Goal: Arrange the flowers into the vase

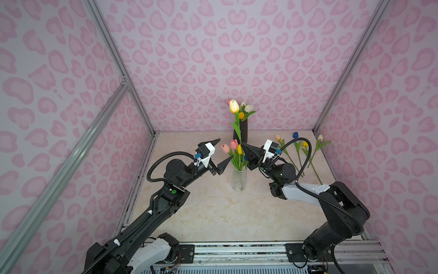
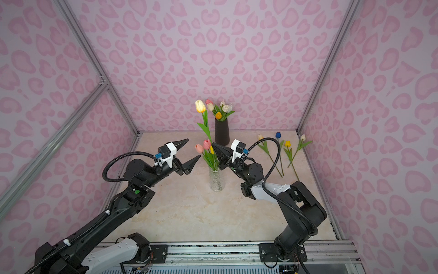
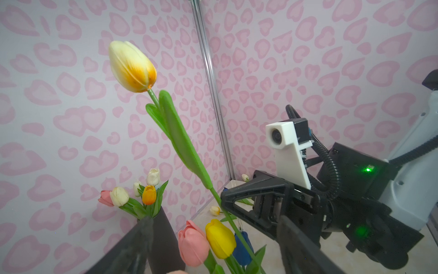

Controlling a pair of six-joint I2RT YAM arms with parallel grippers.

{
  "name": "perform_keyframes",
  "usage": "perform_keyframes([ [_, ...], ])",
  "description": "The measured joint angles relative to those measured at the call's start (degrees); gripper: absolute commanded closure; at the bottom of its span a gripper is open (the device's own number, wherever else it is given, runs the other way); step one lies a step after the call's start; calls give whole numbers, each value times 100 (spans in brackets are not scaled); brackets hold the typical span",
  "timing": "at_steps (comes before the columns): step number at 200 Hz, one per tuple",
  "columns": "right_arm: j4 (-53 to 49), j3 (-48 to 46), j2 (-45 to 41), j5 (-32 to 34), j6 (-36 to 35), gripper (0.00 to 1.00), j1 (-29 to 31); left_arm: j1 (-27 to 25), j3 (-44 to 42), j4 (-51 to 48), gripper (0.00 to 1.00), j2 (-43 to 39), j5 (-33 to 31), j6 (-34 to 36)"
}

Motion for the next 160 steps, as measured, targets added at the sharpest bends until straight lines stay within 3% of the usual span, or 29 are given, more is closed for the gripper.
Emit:
perform_keyframes([
  [113,127,-48,348,234,-931,100,254,-44,564,-146,23,645,107,299],
  [160,116,92,310,229,-929,100,264,-74,560,-149,32,529,76,415],
])
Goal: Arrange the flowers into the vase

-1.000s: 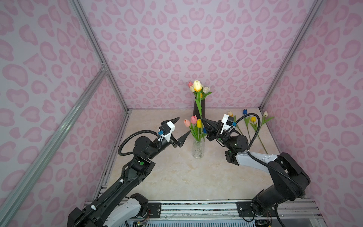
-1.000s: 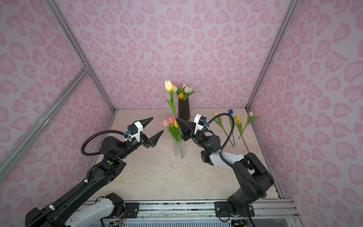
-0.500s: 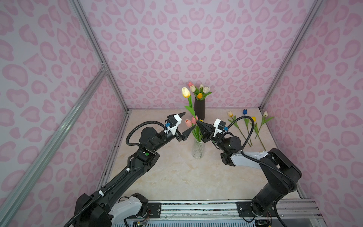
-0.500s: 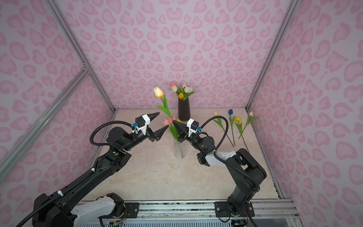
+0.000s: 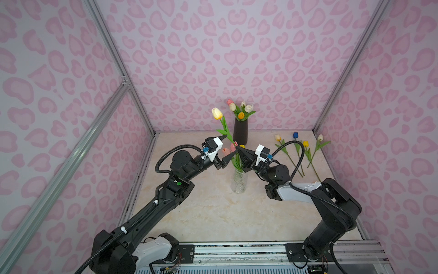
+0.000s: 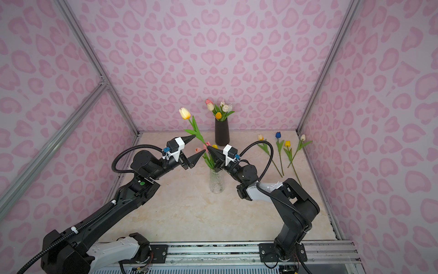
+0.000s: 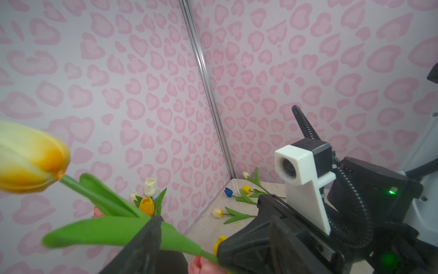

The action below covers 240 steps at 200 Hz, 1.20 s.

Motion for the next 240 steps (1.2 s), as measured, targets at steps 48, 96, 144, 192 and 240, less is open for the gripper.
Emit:
perform_keyframes([
  [48,-28,81,-203,-9,118,100,7,4,-52,0,36,-254,-146,24],
  [96,-15,81,-433,-44,201,100,63,101,87,-133,32,-227,-195,-229],
  [144,-37,-234,-706,15,243,100,37,96,-28,-306,31,-380,-210,-229],
  [192,-76,-452,-800,31,251,100,101,85,-92,-428,30,-428,-411,-227],
  [240,-72,-756,-802,140,125,100,387,92,-313,-654,28,-811,-1097,-369],
])
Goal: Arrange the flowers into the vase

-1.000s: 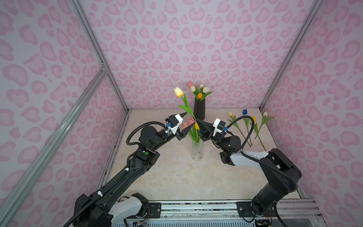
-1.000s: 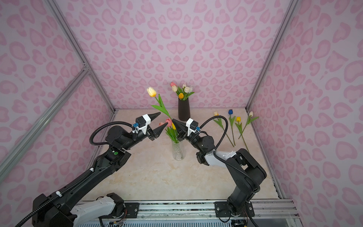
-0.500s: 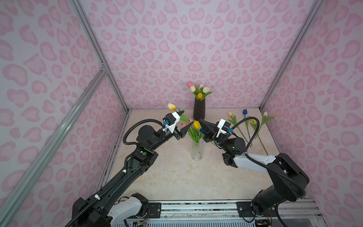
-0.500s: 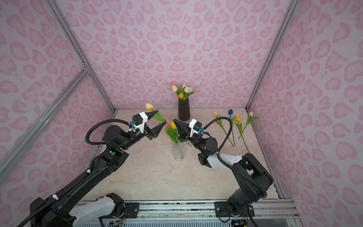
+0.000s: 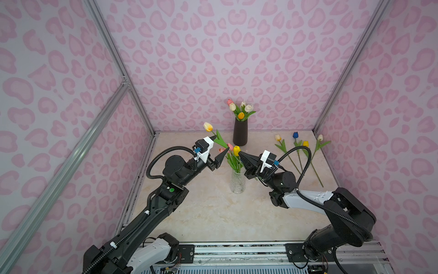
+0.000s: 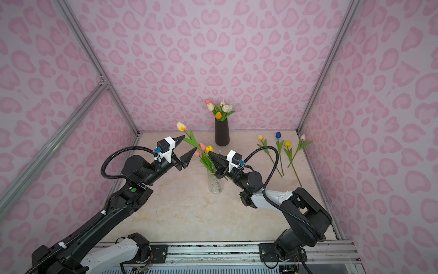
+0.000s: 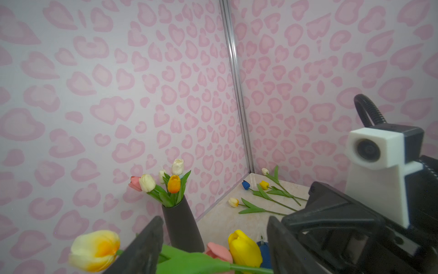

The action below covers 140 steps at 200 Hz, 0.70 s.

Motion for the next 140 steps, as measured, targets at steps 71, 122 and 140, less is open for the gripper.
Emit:
perform_keyframes([
  [71,-24,-564,208,81,-87,100,352,37,-616,-553,22,-586,-935,-612],
  [122,-33,-592,573,164,-133,100,402,98,-573,-883,19,72,-925,-793],
  [140,-33,-577,693,177,-170,100,407,122,-472,-892,20,232,-778,-791],
])
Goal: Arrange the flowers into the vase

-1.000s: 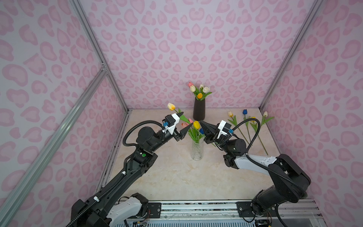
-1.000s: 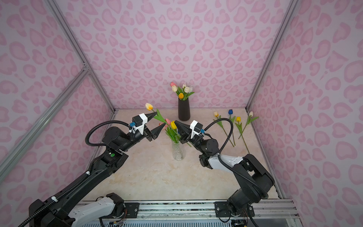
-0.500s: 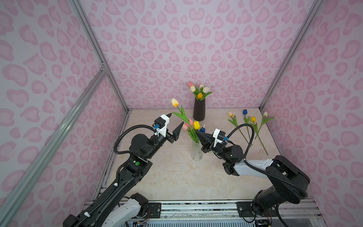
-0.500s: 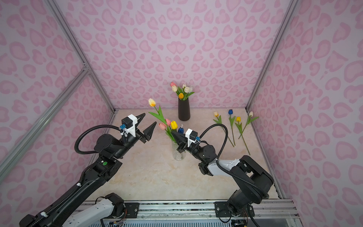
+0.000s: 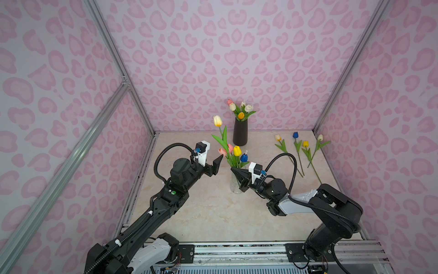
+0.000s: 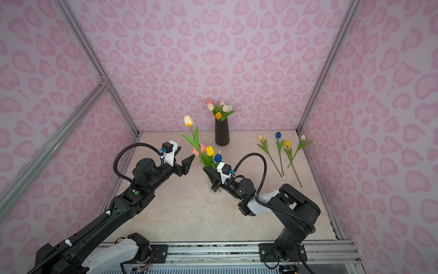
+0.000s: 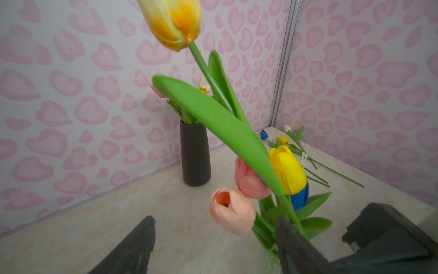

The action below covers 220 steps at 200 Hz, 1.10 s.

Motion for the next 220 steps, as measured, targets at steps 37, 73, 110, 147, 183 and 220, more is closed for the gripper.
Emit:
perform_keyframes([
  [37,-2,0,175,57,-7,100,20,-7,74,11,21,17,442,155],
  [73,-11,7,326,136,-13,100,22,-7,70,35,25,-153,868,323],
  [110,-9,111,457,127,9,100,22,-7,70,57,38,-72,1025,446],
  [147,-4,105,472,90,50,100,26,-7,-20,90,50,-129,1043,455],
  [183,-15,-9,361,-15,101,93,44,-7,-76,72,56,-177,975,468],
  [220,-433,-221,-205,-81,-17,87,157,-7,-219,74,71,-256,839,472],
])
